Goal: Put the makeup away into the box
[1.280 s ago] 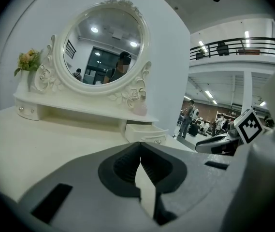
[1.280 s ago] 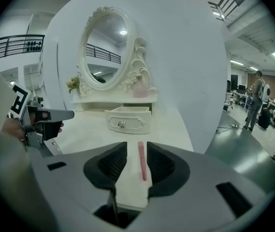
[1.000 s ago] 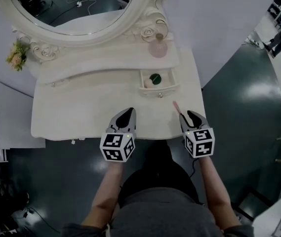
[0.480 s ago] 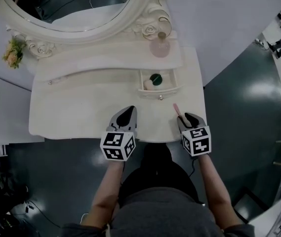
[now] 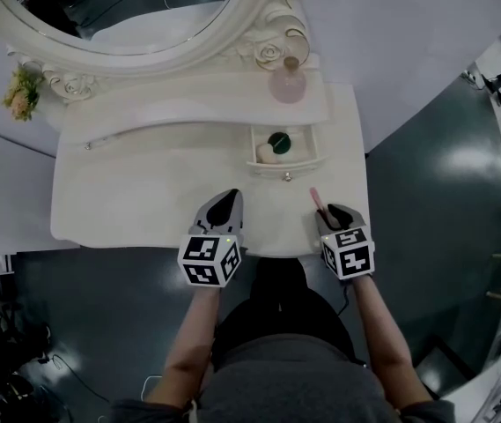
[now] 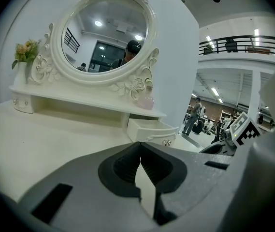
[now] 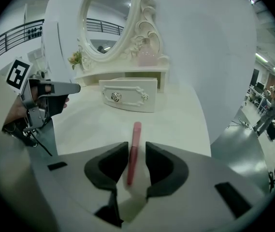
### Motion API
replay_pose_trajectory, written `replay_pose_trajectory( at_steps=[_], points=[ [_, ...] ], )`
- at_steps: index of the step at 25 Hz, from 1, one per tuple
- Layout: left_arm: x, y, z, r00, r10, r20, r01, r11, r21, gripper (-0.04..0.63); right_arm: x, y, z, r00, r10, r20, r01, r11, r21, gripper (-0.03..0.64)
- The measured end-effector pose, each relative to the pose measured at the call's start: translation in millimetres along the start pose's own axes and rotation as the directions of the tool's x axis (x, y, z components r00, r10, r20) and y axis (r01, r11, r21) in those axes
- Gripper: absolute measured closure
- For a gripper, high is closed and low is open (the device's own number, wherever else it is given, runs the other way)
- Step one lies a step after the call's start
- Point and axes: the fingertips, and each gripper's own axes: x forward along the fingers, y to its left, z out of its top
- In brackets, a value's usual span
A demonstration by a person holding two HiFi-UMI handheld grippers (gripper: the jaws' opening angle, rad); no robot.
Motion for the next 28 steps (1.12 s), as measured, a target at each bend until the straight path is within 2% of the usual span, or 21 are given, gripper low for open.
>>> replay_pose_trajectory(
  at_steps=[6,18,24,28],
  points=[
    [2,-1,-2,1.000,0.003,-0.006,-0.003,1.000,0.001,0.589,1,2,0,1.000,-0.002,-0.009,0.001,1.000,-0.030,0.505],
    [-4,-1,4,1.000,0.019,0.004,-0.019,1.000,0.000,0.589,2,7,1,1.000,0.015,-0.020,-0.016,0.999,-0.044,0.565],
    [-11,0,8,0.999,0.032,0.015,-0.032,0.999,0.009,0.589,1,9,0,1.000,0.010,0.002,-0.010,0.999,-0.046,0.568],
    [-14,0,13,0.999,0.042,0.027,-0.042,0.999,0.017,0.589,-8,9,11,0.998,0.024,0.055,-0.022,0.999,-0.045,0.568]
  ],
)
